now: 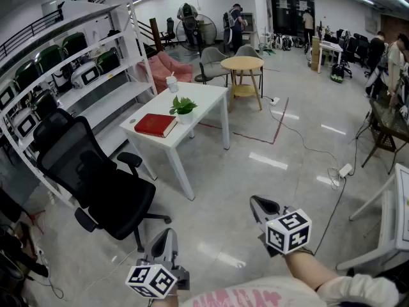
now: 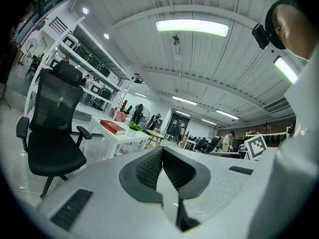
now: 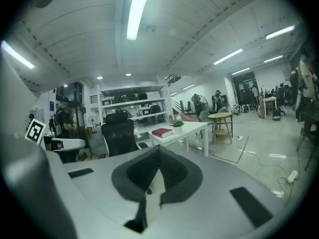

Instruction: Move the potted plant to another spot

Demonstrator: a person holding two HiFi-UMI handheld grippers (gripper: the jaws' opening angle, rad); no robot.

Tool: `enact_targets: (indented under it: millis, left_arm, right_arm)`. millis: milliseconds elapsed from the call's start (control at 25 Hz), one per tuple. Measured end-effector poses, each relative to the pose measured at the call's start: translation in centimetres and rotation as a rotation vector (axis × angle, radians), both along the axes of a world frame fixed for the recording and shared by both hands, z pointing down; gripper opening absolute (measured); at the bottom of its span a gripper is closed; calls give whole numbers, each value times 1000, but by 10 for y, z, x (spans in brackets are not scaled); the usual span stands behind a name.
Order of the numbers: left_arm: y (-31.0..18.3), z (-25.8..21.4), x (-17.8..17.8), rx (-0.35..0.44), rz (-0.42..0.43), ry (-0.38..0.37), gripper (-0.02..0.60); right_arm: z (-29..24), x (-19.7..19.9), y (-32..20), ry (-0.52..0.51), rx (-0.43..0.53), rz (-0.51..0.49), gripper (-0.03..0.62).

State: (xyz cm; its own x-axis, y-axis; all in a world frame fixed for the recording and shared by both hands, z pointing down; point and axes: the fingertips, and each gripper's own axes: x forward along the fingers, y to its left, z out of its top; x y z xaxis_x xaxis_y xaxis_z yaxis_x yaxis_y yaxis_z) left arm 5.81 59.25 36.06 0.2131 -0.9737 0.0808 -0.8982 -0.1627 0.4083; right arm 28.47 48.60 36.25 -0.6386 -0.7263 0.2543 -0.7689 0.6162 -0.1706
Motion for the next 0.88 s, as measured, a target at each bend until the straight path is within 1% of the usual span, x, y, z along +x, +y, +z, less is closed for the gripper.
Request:
enact_targets:
  millis: [440,560,720,880]
  left_arm:
    - [-13,-1,-30,14,28,7,3]
    - [-18,-5,-41,33,45,10,3]
    - [-22,-9,-48,64,79,21,3]
    - [-31,-2,-54,63,102,42,3]
  right_arm:
    - [-3,-28,-7,-4,13,25,6]
    - [-5,-37,-10,-10,20,41,6]
    - [-10,-45,-8,-51,31,68,6]
    - [-2,-47,-10,-26,22,84,6]
